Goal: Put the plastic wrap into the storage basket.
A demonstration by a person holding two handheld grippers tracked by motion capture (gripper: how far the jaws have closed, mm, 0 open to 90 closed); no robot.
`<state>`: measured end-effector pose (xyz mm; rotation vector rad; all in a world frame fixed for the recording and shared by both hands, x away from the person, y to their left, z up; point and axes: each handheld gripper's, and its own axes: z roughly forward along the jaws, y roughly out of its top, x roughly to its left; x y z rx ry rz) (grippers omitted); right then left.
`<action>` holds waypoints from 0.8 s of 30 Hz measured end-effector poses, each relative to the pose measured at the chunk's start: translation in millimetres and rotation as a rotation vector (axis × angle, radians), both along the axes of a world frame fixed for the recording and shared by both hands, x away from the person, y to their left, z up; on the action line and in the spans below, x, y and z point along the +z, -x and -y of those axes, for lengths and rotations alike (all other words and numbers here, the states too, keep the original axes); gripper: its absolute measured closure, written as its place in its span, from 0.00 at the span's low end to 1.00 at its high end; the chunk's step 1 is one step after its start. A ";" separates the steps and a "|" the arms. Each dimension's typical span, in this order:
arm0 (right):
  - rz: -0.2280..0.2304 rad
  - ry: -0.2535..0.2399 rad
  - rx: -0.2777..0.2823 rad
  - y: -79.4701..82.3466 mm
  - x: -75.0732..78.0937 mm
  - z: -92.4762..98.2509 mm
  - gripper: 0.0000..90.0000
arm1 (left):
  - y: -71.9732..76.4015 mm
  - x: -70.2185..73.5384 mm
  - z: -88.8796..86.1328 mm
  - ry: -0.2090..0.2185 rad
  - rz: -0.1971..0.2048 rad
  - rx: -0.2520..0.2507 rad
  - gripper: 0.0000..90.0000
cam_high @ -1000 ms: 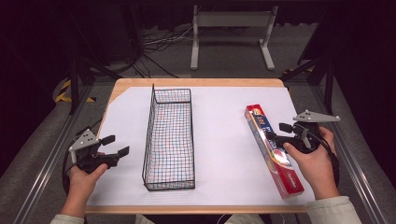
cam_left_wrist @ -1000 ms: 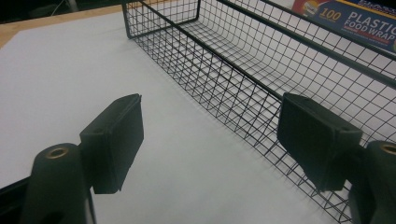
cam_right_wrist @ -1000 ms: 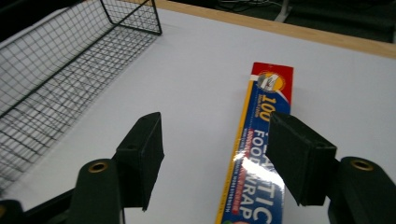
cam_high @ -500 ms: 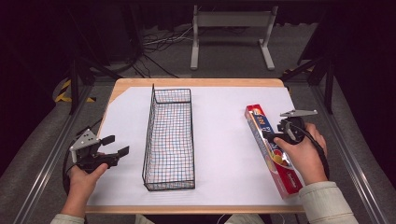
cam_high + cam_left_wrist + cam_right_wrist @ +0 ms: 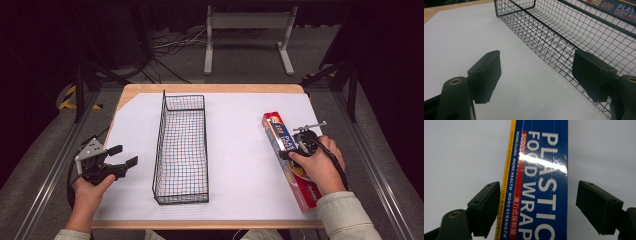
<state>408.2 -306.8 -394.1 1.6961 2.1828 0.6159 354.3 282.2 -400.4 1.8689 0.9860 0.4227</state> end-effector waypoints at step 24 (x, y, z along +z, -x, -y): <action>-0.217 0.116 -0.040 -9.1 -9.3 -16.2 0.43 | 0.7 -0.3 -0.7 0.015 0.010 -0.013 0.29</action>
